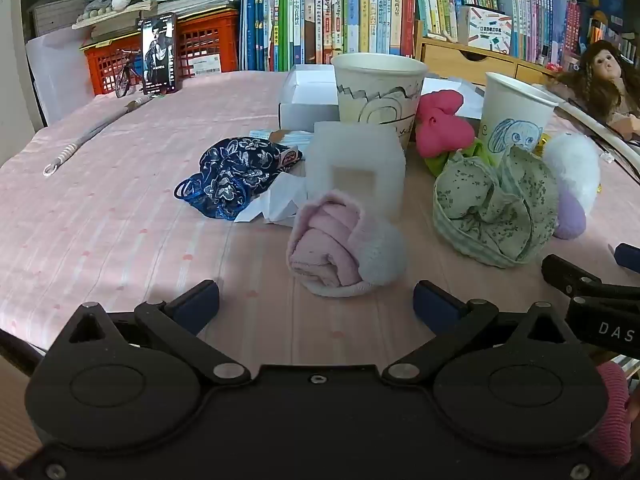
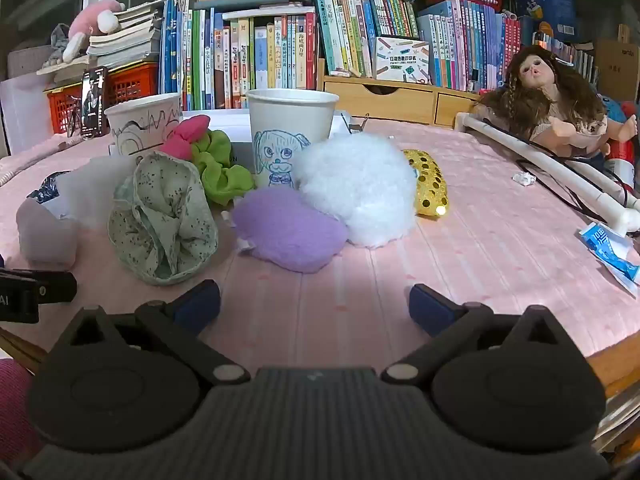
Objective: Organize books
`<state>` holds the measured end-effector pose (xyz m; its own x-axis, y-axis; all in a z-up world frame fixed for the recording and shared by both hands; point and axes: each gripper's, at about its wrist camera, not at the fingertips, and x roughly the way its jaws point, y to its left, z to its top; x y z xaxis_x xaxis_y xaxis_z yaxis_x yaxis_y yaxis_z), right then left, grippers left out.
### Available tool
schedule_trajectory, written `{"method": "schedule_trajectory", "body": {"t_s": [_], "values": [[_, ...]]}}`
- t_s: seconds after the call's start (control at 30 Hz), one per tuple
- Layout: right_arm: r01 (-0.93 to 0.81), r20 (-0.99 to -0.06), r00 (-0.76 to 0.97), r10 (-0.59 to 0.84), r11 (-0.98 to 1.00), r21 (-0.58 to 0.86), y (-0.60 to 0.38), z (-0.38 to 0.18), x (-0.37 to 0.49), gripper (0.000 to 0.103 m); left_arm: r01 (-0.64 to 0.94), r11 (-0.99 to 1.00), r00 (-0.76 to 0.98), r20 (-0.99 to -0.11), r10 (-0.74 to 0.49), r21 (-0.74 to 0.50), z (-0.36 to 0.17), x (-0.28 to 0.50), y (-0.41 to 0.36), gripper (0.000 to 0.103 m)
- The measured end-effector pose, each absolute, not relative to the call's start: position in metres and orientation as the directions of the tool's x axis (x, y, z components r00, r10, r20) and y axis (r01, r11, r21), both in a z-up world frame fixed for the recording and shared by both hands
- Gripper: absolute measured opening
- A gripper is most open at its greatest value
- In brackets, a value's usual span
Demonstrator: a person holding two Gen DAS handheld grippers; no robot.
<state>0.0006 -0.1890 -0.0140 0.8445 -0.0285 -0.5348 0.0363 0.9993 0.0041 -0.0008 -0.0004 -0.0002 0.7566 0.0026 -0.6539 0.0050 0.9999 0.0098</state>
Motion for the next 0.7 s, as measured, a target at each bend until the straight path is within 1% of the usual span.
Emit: {"method": "schedule_trajectory", "body": {"t_s": [0.7], "values": [[0.040,-0.541,0.840,-0.031,0.999,0.006,-0.1888,-0.0138,0.0001,0.103,0.005,1.000,0.751,-0.660,0.001,0.007,-0.0001,-0.0001,-0.0002,0.103]]}}
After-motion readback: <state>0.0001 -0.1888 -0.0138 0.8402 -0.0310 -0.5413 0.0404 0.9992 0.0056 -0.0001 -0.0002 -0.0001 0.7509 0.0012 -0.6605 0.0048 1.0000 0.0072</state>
